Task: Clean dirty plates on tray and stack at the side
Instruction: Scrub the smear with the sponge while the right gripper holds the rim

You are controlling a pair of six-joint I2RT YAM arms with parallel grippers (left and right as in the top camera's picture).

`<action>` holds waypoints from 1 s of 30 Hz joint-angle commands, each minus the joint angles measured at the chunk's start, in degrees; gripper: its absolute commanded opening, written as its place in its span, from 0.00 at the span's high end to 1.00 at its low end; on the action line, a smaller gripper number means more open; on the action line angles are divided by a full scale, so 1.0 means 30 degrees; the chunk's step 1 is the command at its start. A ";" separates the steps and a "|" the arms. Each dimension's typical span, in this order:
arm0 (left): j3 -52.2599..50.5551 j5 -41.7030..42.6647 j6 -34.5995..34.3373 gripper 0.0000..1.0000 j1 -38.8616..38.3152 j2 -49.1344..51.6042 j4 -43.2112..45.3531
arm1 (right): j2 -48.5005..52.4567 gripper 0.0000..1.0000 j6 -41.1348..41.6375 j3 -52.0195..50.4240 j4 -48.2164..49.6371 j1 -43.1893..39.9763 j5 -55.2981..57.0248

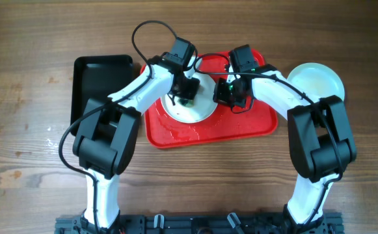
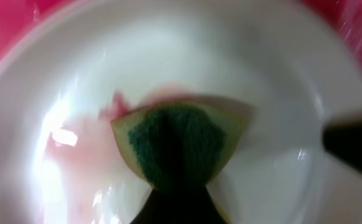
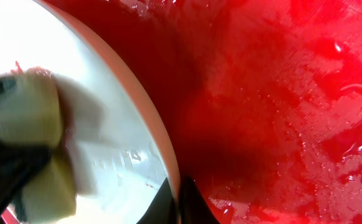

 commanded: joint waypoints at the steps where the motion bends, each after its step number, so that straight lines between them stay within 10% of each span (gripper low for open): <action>1: 0.1297 0.2397 0.0226 0.96 0.0845 0.0765 -0.2725 | 0.0532 0.96 -0.0051 -0.0248 -0.0051 -0.0029 0.0182; 30: 0.3468 0.1260 -0.0474 0.96 0.0750 0.2681 -0.2841 | 0.0532 0.96 -0.0590 -0.0248 -0.1603 -0.0029 -0.0393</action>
